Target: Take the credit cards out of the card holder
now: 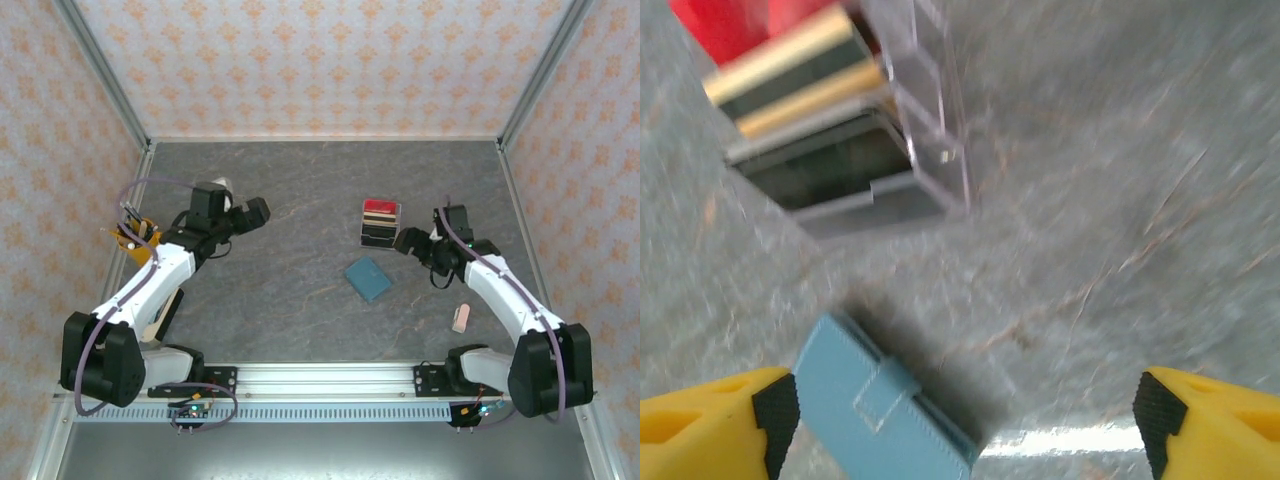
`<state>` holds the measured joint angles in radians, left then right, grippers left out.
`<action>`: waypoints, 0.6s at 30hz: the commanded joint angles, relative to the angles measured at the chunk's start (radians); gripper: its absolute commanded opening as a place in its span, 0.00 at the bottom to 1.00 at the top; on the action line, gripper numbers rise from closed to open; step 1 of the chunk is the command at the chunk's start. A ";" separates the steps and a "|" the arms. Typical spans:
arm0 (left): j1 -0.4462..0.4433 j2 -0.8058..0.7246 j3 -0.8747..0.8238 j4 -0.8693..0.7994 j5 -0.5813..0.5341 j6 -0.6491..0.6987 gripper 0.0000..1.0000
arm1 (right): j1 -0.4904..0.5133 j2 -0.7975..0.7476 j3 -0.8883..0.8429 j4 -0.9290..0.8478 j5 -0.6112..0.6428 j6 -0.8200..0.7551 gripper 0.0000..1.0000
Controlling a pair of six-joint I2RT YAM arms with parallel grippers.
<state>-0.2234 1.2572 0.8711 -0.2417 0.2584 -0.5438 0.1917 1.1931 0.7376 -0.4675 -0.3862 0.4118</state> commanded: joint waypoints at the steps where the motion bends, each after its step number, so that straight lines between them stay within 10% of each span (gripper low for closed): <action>1: -0.074 0.026 -0.020 0.001 0.075 -0.075 1.00 | 0.028 0.047 -0.033 -0.021 -0.084 0.037 0.84; 18: -0.295 0.226 0.038 0.131 0.065 -0.166 1.00 | 0.072 0.195 -0.096 0.080 -0.240 0.019 0.62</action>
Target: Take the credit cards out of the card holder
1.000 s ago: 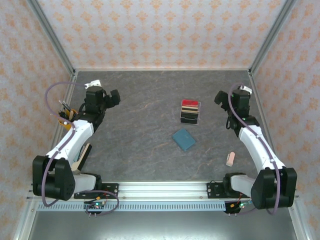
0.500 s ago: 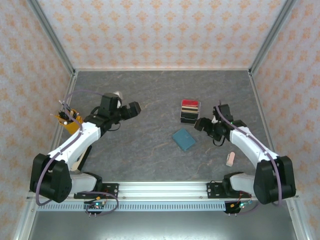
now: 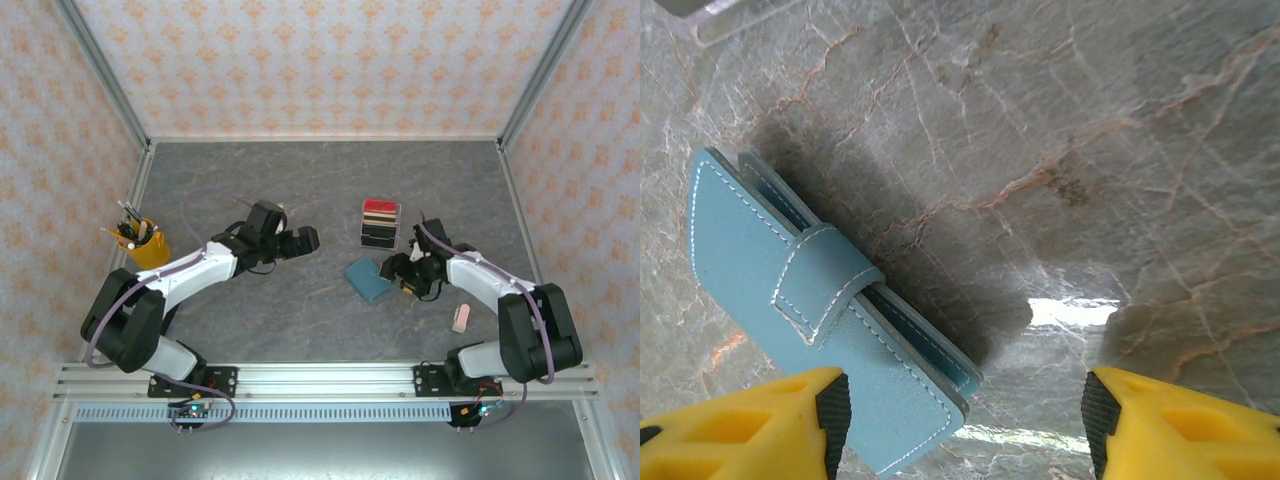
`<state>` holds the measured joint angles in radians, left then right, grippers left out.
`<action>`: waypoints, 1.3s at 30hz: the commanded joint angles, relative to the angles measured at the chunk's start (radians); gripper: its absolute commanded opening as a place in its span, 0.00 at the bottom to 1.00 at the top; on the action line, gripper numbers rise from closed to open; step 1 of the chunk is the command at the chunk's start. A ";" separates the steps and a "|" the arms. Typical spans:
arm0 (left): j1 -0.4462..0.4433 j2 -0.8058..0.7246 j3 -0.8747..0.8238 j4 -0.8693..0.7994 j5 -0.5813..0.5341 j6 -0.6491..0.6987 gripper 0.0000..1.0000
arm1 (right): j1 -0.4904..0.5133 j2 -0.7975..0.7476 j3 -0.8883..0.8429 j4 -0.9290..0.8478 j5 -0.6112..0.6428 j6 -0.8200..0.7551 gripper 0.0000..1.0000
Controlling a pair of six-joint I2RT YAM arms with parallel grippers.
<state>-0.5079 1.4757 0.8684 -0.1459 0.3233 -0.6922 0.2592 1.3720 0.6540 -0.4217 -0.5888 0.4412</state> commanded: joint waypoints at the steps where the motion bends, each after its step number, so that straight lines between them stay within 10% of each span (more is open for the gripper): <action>1: -0.012 0.012 0.043 0.037 0.000 -0.018 1.00 | 0.005 0.023 -0.014 0.047 -0.049 -0.010 0.61; 21: -0.017 0.028 0.054 0.020 -0.027 -0.018 1.00 | 0.006 0.109 -0.079 0.259 -0.223 0.046 0.52; 39: -0.086 -0.075 -0.004 0.092 -0.156 0.259 1.00 | 0.006 -0.114 0.061 0.181 -0.284 0.214 0.02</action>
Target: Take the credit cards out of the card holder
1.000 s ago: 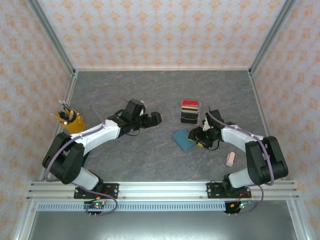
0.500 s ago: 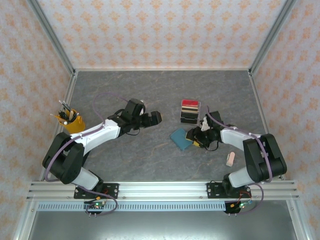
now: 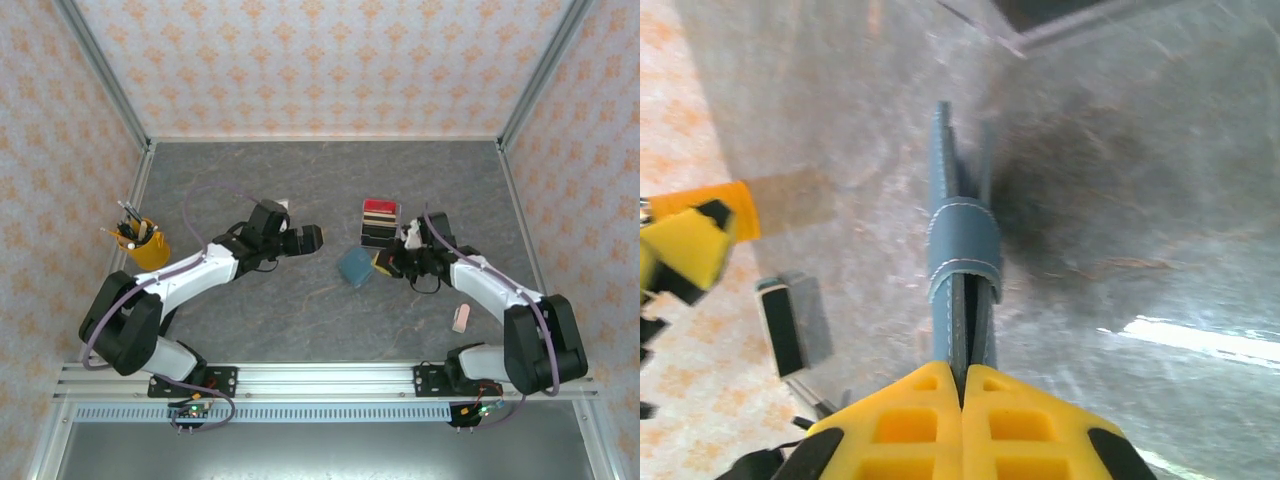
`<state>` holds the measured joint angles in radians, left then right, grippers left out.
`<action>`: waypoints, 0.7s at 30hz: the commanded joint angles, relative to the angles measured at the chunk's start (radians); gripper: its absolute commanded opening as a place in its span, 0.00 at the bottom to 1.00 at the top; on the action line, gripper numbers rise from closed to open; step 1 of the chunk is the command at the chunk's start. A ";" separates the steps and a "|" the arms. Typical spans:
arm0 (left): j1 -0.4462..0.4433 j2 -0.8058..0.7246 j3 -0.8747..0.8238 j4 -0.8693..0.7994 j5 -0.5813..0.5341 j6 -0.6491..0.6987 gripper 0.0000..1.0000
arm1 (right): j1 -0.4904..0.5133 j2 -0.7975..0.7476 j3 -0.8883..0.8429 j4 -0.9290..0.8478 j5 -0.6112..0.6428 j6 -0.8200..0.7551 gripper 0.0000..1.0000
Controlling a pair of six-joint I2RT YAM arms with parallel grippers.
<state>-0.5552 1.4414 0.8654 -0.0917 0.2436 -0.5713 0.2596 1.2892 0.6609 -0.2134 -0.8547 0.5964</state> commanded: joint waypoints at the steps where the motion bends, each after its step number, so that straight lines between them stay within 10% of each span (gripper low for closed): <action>1: -0.058 -0.044 0.002 0.040 -0.095 0.183 1.00 | 0.005 -0.031 0.068 -0.032 -0.019 0.077 0.00; 21: -0.341 0.116 -0.035 0.370 -0.227 0.955 0.87 | 0.005 0.044 0.161 0.035 -0.059 0.422 0.00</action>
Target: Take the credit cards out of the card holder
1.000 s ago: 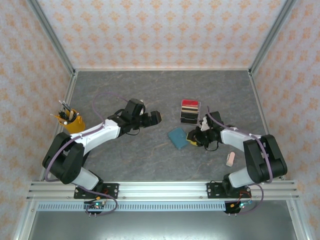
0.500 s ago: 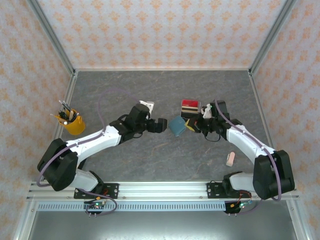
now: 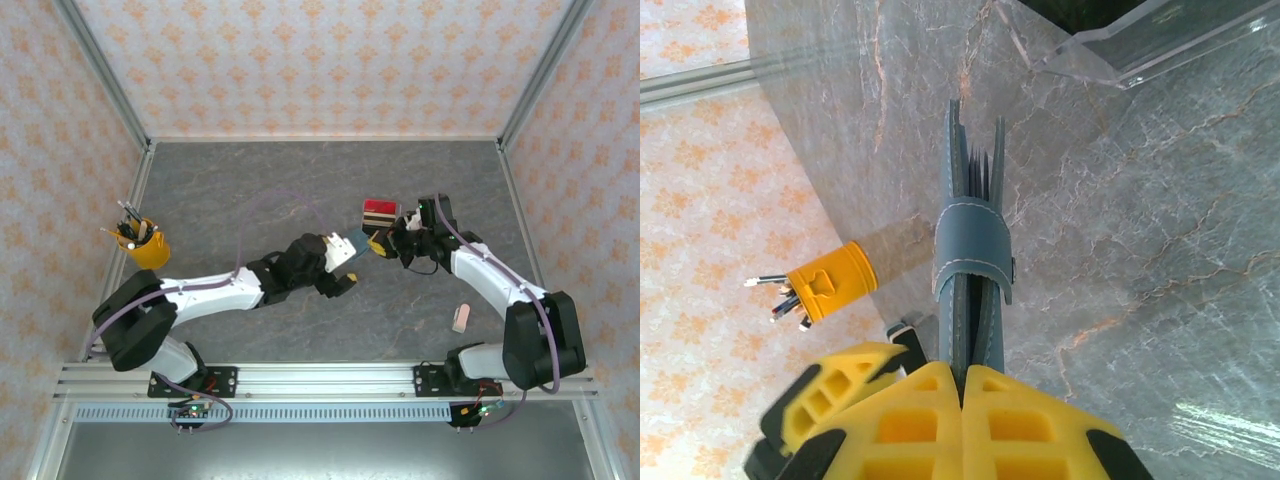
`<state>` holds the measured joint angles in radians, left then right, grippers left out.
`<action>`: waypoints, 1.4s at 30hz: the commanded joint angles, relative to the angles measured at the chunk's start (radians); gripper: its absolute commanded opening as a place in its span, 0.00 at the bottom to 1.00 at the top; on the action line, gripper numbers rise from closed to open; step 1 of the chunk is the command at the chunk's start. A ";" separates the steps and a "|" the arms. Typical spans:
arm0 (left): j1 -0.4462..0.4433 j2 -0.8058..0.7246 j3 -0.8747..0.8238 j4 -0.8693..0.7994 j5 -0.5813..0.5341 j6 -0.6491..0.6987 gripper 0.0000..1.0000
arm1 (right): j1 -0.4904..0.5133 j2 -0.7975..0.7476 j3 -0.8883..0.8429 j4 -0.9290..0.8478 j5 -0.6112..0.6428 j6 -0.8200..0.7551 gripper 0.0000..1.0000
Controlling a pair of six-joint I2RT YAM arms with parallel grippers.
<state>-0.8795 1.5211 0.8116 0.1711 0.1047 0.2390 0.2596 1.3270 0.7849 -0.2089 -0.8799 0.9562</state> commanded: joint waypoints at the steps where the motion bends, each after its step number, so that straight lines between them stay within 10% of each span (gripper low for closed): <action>1: -0.016 0.052 0.020 0.136 -0.097 0.159 0.85 | 0.005 0.008 0.038 0.031 -0.037 0.072 0.00; 10: -0.016 0.129 0.080 0.192 -0.105 0.243 0.61 | 0.006 0.018 0.045 0.007 -0.057 0.092 0.00; 17: -0.004 0.112 0.057 0.202 -0.108 0.206 0.21 | 0.006 0.039 0.073 -0.033 -0.056 0.064 0.00; 21: 0.047 0.057 0.043 0.138 -0.064 0.077 0.10 | 0.003 0.046 0.119 -0.112 -0.012 -0.026 0.45; 28: 0.154 -0.083 0.058 -0.166 0.060 -0.242 0.09 | 0.003 -0.001 0.156 -0.237 0.165 -0.250 0.79; 42: 0.324 -0.003 0.104 -0.374 0.331 -0.697 0.16 | 0.066 0.052 0.101 -0.219 0.301 -0.359 0.83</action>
<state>-0.5690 1.4769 0.8707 -0.1516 0.3370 -0.3496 0.2981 1.3579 0.9001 -0.4171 -0.6411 0.6361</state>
